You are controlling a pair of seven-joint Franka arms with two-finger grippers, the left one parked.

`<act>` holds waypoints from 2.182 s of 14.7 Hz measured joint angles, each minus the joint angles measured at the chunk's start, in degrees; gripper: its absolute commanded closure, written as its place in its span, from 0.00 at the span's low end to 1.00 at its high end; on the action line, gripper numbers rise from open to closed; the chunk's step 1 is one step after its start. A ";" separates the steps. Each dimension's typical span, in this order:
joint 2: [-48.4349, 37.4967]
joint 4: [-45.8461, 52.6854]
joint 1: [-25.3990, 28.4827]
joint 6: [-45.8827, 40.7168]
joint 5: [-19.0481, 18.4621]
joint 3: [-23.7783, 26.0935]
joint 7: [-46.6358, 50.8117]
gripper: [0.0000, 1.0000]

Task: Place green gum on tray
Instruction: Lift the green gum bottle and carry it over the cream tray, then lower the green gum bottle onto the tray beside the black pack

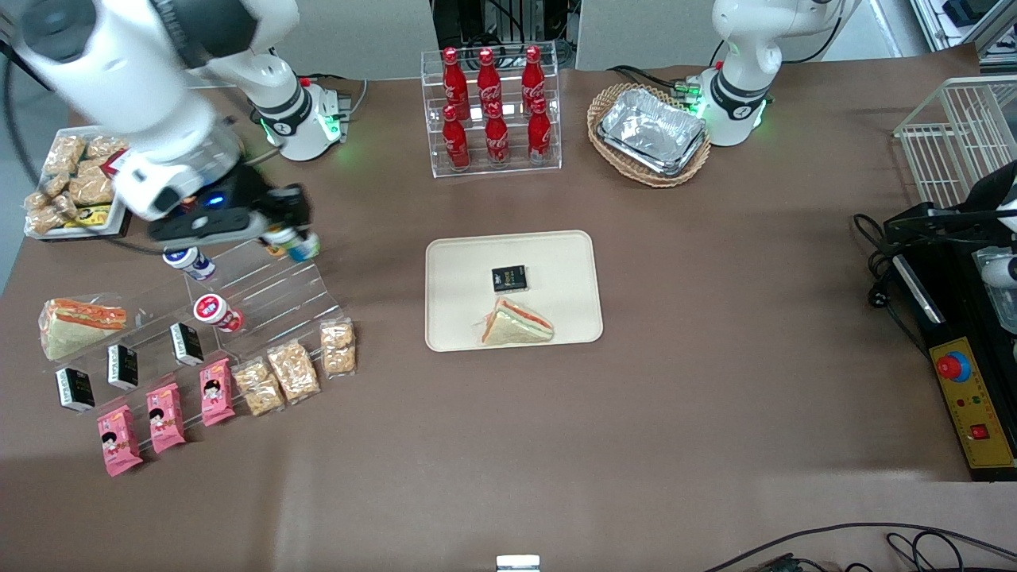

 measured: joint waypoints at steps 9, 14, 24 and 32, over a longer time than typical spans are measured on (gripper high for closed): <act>13.87 -5.04 11.26 16.56 0.00 0.03 13.09 1.00; 19.91 -10.26 13.24 26.26 0.00 -0.05 14.74 1.00; 26.19 -16.89 19.46 38.43 0.11 0.00 23.69 1.00; 26.74 -19.27 20.69 41.65 2.71 0.02 23.82 1.00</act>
